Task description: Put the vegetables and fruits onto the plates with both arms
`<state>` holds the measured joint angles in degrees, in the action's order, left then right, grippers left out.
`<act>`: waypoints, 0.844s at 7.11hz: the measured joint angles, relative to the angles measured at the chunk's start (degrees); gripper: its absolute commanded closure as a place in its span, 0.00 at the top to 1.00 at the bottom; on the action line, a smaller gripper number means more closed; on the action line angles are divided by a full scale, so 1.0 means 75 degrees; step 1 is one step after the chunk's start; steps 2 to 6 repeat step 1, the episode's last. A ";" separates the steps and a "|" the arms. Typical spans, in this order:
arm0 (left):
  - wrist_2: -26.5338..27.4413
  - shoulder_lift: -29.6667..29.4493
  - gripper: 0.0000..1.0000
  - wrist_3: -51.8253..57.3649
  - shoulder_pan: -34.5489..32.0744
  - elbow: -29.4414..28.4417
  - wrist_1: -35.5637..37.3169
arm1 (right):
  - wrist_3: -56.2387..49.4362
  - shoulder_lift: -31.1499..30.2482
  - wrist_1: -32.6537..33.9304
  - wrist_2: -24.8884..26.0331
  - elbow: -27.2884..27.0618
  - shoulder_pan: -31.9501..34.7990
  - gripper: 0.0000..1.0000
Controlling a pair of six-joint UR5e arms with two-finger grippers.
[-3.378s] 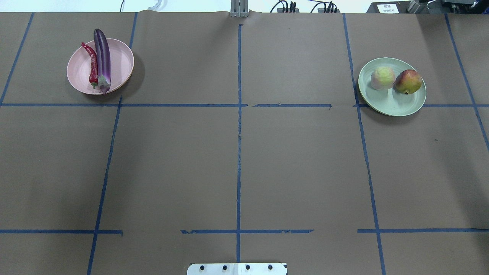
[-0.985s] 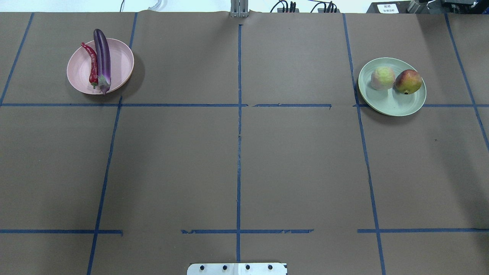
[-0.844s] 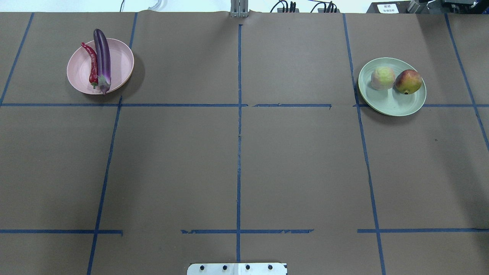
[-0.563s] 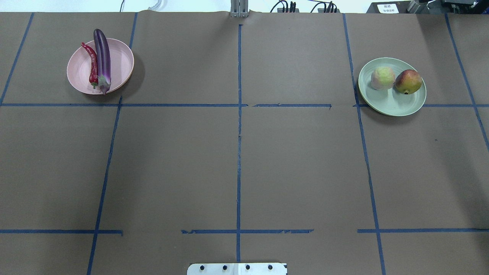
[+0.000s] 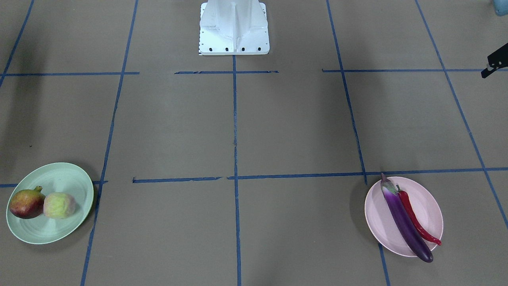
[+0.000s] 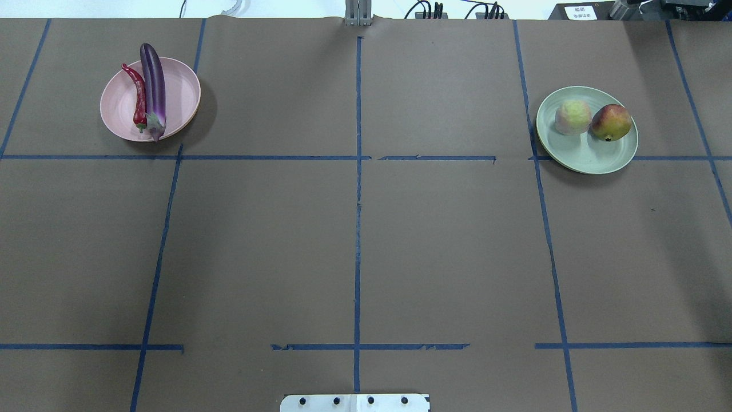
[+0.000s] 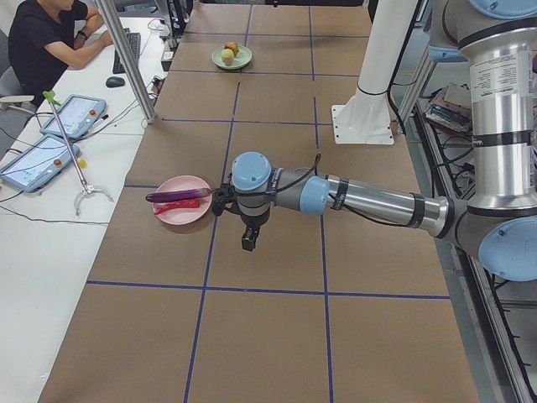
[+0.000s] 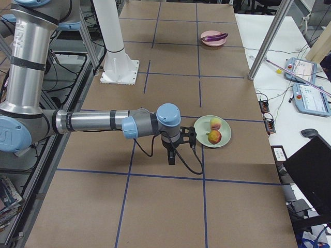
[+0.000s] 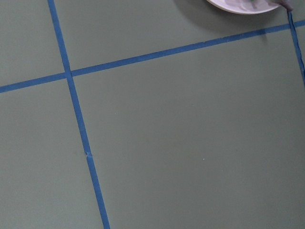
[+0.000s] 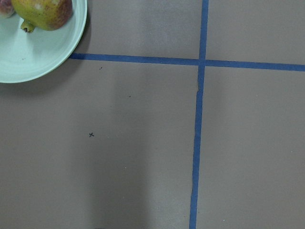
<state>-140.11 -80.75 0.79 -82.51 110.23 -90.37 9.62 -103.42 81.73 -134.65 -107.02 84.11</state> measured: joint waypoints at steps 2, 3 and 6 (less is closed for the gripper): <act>-0.0001 -0.0008 1.00 0.0000 0.0004 0.0016 0.0002 | -0.0004 -0.0002 0.0000 -0.0004 0.0008 0.0000 1.00; -0.0001 -0.0008 1.00 0.0000 0.0004 0.0016 0.0002 | -0.0004 -0.0002 0.0000 -0.0004 0.0008 0.0000 1.00; -0.0001 -0.0008 1.00 0.0000 0.0004 0.0016 0.0002 | -0.0004 -0.0002 0.0000 -0.0004 0.0008 0.0000 1.00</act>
